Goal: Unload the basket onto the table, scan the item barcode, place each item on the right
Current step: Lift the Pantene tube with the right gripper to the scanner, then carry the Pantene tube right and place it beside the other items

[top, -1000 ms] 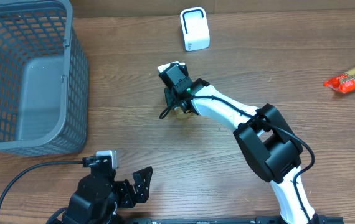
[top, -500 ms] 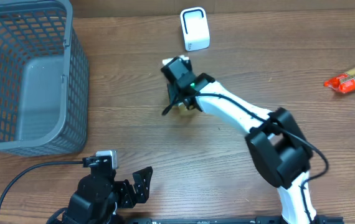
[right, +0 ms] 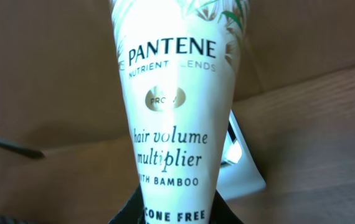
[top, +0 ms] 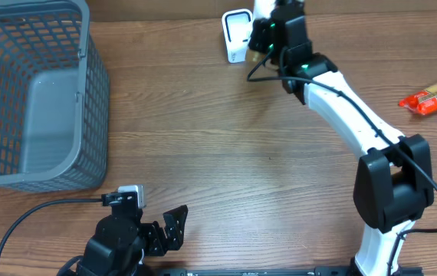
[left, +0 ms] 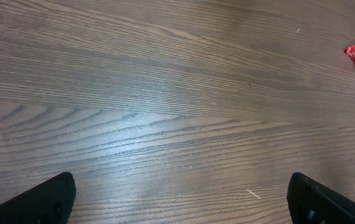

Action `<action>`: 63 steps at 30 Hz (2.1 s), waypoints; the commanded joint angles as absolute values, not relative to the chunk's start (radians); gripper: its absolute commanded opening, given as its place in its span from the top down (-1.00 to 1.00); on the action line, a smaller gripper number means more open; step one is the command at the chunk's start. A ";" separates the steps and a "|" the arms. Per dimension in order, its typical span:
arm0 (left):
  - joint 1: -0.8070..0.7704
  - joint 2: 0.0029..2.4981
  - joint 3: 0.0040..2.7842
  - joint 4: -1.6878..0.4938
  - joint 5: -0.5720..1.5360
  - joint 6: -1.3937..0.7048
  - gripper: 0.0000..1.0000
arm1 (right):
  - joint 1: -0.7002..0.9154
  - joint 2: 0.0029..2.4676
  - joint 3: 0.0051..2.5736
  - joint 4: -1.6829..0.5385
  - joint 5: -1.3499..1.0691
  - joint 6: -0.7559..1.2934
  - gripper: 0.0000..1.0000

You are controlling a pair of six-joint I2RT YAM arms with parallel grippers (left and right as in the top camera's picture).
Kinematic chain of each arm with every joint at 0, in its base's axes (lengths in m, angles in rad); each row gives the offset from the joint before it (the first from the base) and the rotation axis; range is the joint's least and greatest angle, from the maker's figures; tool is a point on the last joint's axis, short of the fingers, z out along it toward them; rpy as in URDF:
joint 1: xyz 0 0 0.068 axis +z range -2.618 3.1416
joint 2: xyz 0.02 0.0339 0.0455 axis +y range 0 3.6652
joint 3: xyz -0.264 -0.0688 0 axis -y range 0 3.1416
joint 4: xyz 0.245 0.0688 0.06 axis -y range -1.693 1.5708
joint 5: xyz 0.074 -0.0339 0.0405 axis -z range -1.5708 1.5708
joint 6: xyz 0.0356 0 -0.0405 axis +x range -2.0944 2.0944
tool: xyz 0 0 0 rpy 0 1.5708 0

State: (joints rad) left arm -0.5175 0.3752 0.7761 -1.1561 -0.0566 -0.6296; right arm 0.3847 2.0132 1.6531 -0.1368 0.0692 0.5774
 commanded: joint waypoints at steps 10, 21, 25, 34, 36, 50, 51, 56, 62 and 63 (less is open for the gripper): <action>-0.524 0.371 0.774 -1.156 -0.055 -0.636 -0.99 | 0.422 2.181 1.684 0.215 0.092 0.937 0.93; -0.524 0.371 0.774 -1.156 -0.056 -0.636 -0.99 | 0.421 2.185 1.684 0.169 0.266 0.936 0.92; -0.524 0.371 0.774 -1.156 -0.056 -0.636 -0.99 | 0.421 2.185 1.684 0.170 0.324 0.936 0.93; -0.524 0.371 0.774 -1.156 -0.055 -0.636 -0.99 | 0.415 2.150 1.684 0.155 0.295 0.934 0.93; -0.524 0.371 0.774 -1.156 -0.055 -0.636 -0.99 | 0.403 2.117 1.684 0.137 0.295 0.918 0.93; -0.524 0.371 0.774 -1.156 -0.055 -0.636 -0.99 | -0.107 1.724 1.684 -0.451 0.317 0.908 0.93; -0.524 0.371 0.774 -1.156 -0.055 -0.636 -0.99 | -0.148 1.718 1.684 -0.482 0.316 0.908 0.93; -0.524 0.371 0.774 -1.156 -0.055 -0.636 -0.99 | -0.371 1.715 1.682 -0.645 0.313 0.888 0.93; -0.524 0.371 0.774 -1.156 -0.056 -0.636 -0.99 | -0.530 1.719 1.660 -0.667 0.314 0.720 0.93; -0.524 0.371 0.774 -1.156 -0.056 -0.636 -0.99 | -0.549 1.719 1.656 -0.664 0.313 0.697 0.93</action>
